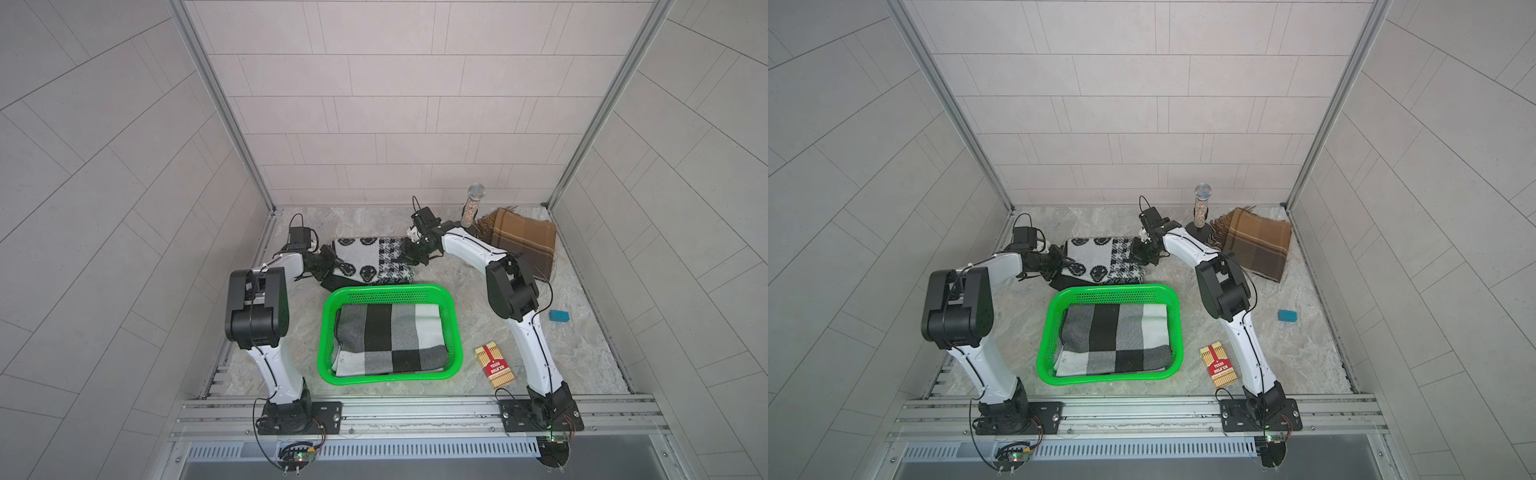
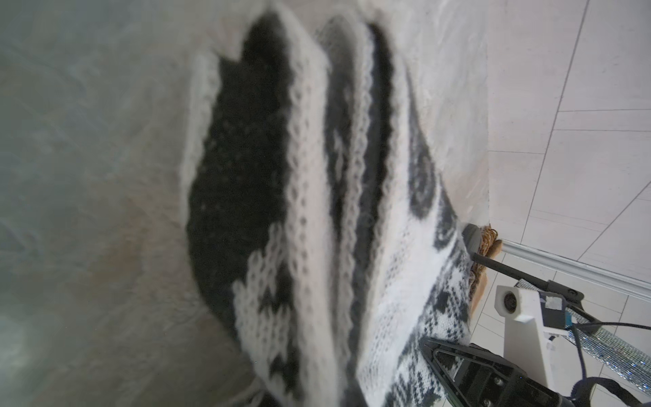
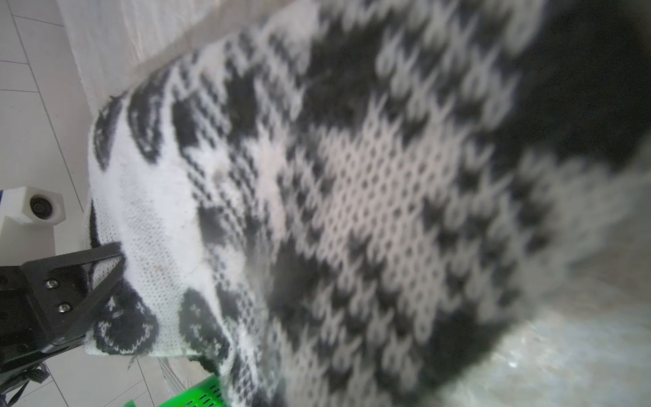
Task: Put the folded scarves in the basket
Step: Pick up the scarf at the center of the board, then place the scarf in the basket.
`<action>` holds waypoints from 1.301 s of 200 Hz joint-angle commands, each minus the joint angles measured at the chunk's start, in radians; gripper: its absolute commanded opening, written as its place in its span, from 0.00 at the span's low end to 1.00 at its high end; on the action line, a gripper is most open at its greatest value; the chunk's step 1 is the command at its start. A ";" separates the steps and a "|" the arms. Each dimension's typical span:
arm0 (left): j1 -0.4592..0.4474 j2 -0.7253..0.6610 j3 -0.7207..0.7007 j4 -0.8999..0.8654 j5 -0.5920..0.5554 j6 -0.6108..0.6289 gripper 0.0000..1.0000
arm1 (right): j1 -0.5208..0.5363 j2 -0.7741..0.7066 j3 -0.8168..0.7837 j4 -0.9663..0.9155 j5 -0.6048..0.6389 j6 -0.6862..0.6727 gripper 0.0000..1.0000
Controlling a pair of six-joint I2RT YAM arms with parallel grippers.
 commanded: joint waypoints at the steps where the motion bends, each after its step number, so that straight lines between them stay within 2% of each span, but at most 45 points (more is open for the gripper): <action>1: -0.027 -0.058 0.074 -0.066 0.000 0.024 0.00 | 0.009 -0.086 0.053 -0.042 0.031 -0.028 0.00; 95: -0.066 -0.203 0.241 -0.321 -0.077 0.041 0.00 | 0.010 -0.184 0.254 -0.262 0.108 -0.086 0.00; 147: -0.085 -0.349 0.278 -0.445 -0.076 0.026 0.00 | 0.029 -0.303 0.271 -0.373 0.135 -0.122 0.00; 176: -0.090 -0.455 0.221 -0.465 -0.033 -0.012 0.00 | 0.044 -0.419 0.172 -0.383 0.152 -0.130 0.00; 229: -0.138 -0.699 0.070 -0.498 0.013 -0.069 0.00 | 0.088 -0.686 -0.135 -0.348 0.182 -0.108 0.00; 260: -0.219 -0.814 -0.021 -0.544 -0.027 -0.076 0.00 | 0.156 -0.818 -0.307 -0.335 0.227 -0.100 0.00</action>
